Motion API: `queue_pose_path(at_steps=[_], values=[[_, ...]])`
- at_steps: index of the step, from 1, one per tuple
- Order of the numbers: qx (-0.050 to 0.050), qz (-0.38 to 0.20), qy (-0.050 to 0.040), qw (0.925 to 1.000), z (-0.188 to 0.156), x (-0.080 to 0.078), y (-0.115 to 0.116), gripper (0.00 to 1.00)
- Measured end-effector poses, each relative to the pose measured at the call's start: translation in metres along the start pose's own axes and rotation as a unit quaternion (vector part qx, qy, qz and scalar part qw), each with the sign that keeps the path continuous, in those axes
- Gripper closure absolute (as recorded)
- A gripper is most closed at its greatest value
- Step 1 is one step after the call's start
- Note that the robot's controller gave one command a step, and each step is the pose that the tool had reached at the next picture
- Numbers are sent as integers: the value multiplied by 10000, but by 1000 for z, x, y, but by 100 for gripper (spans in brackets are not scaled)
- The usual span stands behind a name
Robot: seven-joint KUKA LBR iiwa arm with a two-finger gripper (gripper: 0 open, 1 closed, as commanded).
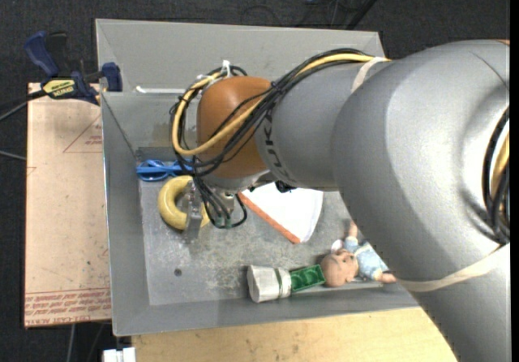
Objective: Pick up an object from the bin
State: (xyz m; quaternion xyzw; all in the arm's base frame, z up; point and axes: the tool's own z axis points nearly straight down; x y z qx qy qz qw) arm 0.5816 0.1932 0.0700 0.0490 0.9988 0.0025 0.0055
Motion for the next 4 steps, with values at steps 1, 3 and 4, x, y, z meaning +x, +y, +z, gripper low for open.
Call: queue_pose_path(at_steps=[1, 3, 4], values=[[-1, 1, 0, 10000, 0, 0, 0, 100], [-10, 4, -9, 10000, -102, 2, 1, 100], [-14, -359, -24, 9994, -204, -6, -3, 100]])
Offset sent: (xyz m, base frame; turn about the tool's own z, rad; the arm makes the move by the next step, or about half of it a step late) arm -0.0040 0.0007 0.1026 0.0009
